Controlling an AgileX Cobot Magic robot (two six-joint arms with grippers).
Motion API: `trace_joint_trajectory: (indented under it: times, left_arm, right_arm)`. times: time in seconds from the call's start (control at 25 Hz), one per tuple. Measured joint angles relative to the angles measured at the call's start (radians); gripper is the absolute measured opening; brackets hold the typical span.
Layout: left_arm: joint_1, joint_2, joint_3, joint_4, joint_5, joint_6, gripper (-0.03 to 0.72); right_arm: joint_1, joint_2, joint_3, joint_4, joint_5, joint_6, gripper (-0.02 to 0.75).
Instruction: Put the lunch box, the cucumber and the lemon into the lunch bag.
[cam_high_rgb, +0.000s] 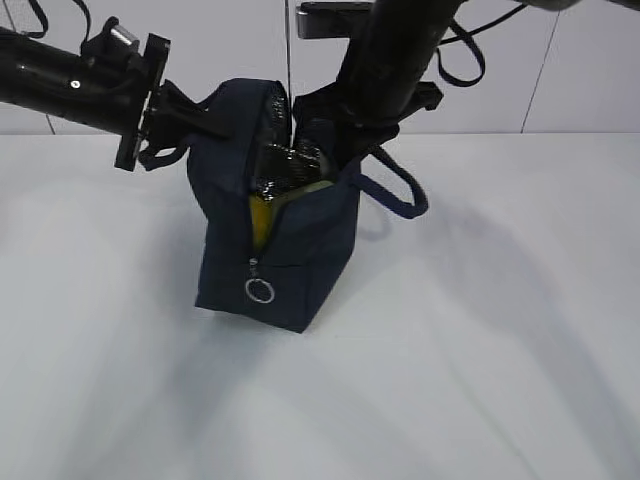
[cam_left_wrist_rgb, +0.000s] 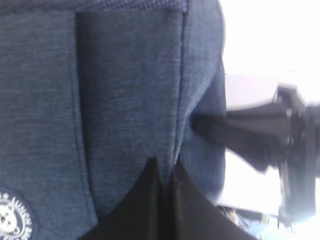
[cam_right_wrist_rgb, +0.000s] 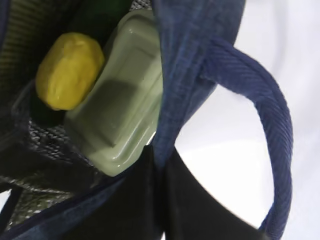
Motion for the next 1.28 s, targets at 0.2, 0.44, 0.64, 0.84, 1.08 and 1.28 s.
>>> trace_joint_trajectory:
  times: [0.2,0.44,0.64,0.84,1.08,1.28]
  left_arm:
    - [-0.084,0.0,0.0,-0.027,-0.012,0.0,-0.008]
    - [-0.167,0.002,0.0,-0.037,-0.087,0.0,-0.008]
    - [-0.185,0.041,0.0,-0.064,-0.098,0.0,-0.008]
    - [-0.185,0.08,0.0,-0.09,-0.09,0.0,-0.008]
    - [-0.185,0.083,0.0,-0.119,-0.075,0.0,-0.008]
    - [-0.185,0.083,0.0,-0.124,-0.071,0.0,0.028]
  right_arm:
    - [-0.002,-0.022,0.0,-0.161,0.052,0.023,0.018]
    - [-0.002,-0.022,0.0,-0.284,0.064,0.034,0.018]
    - [-0.002,-0.022,0.0,-0.346,0.064,0.037,0.018]
    - [-0.002,-0.022,0.0,-0.354,0.064,0.039,0.018]
    - [-0.002,-0.022,0.0,-0.351,0.064,0.042,0.018]
    - [-0.002,-0.022,0.0,-0.347,0.064,0.068,0.029]
